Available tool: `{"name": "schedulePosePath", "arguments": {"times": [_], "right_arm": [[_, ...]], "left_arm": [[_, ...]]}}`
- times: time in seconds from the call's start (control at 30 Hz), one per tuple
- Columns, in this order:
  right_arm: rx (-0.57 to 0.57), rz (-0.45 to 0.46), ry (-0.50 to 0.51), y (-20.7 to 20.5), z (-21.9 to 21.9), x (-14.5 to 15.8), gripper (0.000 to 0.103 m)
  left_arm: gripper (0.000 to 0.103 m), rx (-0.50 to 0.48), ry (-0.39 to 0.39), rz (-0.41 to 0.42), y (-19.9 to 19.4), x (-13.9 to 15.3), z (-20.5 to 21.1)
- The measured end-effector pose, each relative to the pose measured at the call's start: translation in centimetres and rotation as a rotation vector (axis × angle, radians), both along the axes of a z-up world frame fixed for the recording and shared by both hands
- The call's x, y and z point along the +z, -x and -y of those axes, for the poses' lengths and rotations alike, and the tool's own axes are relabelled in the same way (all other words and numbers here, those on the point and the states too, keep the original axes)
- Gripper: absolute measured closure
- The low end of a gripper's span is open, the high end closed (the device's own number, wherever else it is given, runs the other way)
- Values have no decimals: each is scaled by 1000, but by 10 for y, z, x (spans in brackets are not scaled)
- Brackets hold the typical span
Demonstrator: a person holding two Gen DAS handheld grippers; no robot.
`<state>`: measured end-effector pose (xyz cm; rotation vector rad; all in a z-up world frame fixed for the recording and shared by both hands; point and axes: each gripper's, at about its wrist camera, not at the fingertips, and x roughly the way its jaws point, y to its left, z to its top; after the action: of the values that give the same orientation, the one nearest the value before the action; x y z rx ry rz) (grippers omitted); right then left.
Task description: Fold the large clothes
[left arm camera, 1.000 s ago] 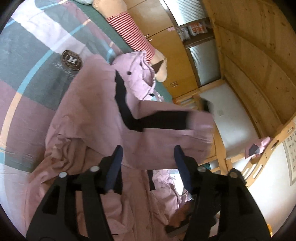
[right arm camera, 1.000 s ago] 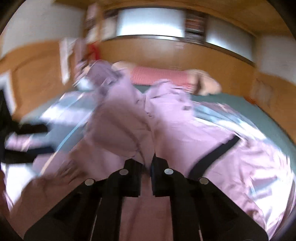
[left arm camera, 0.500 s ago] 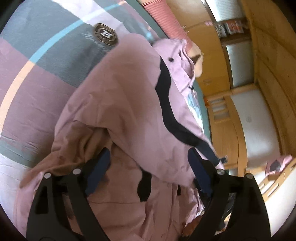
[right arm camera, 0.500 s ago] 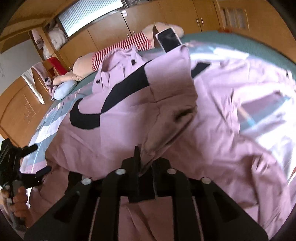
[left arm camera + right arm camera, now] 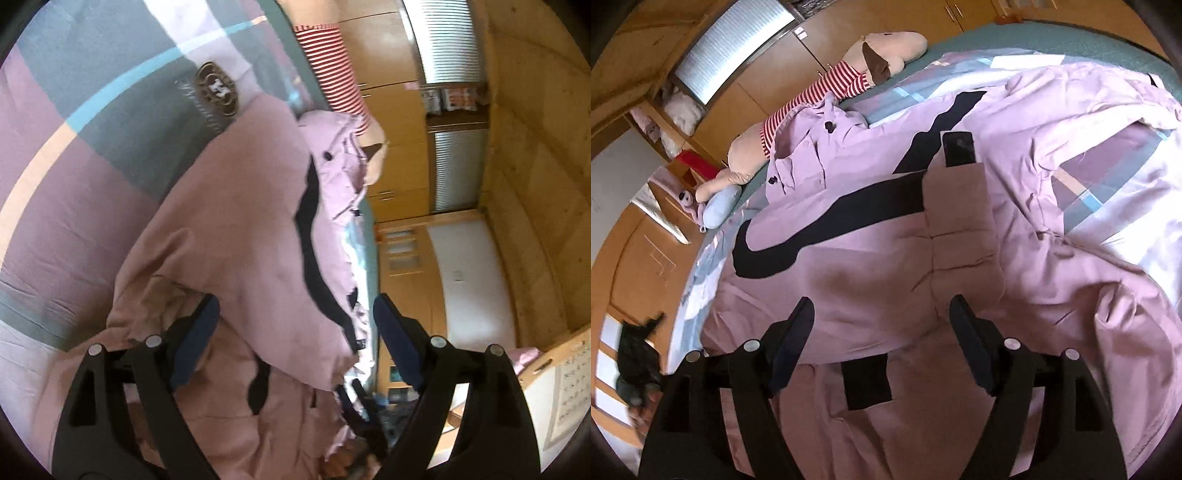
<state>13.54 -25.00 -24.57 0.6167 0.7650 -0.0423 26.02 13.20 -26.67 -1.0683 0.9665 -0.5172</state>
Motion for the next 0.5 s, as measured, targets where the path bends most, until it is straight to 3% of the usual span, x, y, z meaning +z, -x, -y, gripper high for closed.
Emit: {"name": "schedulePosePath", "arguments": {"times": [0.1, 0.23, 0.33, 0.37, 0.4, 0.43, 0.47, 0.5], "right_arm": [[15, 9, 33, 3, -4, -5, 27], [4, 21, -11, -1, 3, -6, 27], [-5, 42, -49, -8, 10, -2, 28], [-14, 41, -24, -11, 10, 1, 46], [-18, 29, 2, -14, 10, 2, 85], [-16, 8, 19, -18, 9, 3, 98], [-7, 17, 0, -21, 8, 2, 102], [4, 26, -9, -22, 7, 3, 103]], "left_arm": [[16, -29, -46, -13, -2, -1, 8], [16, -21, -222, -34, -7, -13, 27], [18, -14, -291, -6, -6, -11, 32], [27, -15, -313, 2, -6, -10, 33], [38, -14, -369, 5, -6, -9, 34], [63, -7, -413, -8, -7, -10, 33], [74, 0, -428, -27, -8, -13, 29], [77, 16, -377, -50, -9, -19, 21]]}}
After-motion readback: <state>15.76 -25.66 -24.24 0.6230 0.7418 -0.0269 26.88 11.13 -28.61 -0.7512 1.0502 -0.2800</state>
